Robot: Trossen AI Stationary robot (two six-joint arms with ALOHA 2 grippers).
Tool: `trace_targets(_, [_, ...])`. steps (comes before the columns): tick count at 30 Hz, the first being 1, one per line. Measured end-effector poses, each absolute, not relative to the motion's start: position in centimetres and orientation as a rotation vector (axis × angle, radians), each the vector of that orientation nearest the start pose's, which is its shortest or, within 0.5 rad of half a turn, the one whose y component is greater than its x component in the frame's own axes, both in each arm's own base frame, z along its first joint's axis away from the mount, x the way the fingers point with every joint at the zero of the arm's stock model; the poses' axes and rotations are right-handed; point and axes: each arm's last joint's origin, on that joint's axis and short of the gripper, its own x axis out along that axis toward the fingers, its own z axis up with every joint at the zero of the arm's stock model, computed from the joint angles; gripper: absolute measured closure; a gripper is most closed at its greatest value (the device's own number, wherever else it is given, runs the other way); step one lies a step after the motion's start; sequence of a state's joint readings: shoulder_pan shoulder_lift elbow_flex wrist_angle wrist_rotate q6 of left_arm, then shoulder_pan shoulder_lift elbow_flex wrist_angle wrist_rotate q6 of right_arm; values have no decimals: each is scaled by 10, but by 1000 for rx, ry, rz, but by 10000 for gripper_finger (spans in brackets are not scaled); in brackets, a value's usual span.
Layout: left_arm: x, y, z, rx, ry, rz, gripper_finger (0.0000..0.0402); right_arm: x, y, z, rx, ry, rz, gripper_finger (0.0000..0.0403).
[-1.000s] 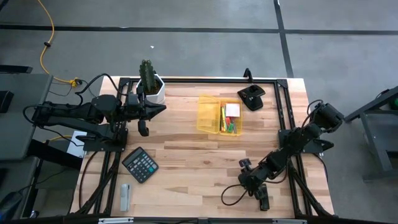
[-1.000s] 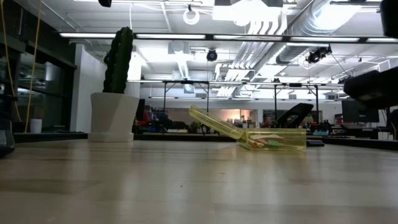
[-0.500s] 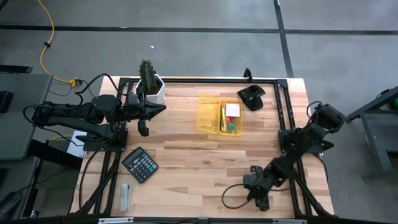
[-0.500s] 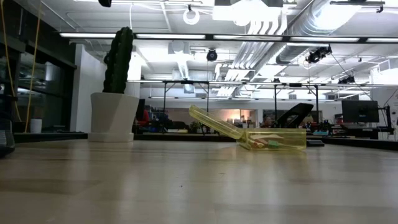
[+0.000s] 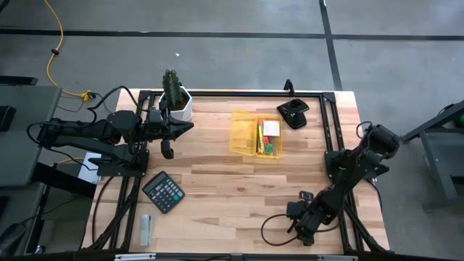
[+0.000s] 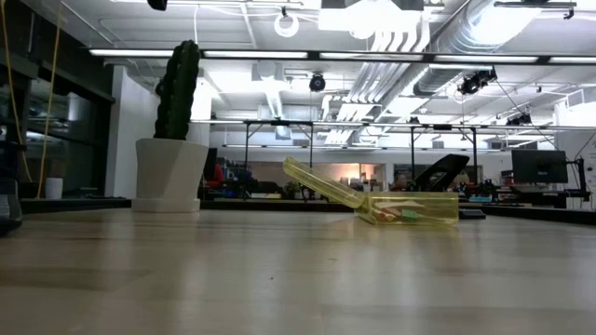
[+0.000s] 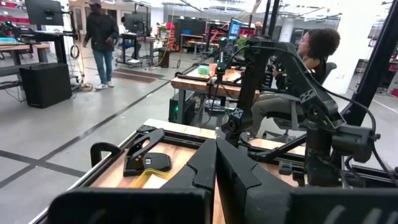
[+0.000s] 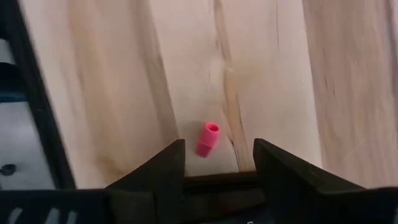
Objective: Pack school essentials
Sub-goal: Put the pink pencil top eraser into the yellow supply box
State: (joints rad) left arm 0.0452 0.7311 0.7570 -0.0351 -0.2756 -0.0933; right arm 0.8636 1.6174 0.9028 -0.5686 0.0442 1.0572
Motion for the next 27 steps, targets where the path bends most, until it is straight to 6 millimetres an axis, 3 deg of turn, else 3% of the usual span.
trace_targets(8, [162, 15, 345, -91, 1, 322, 401, 188, 220, 144, 328, 1385, -37, 219])
trace_targets(27, [162, 15, 343, -88, 20, 323, 401, 189, 219, 133, 347, 1427, -126, 224])
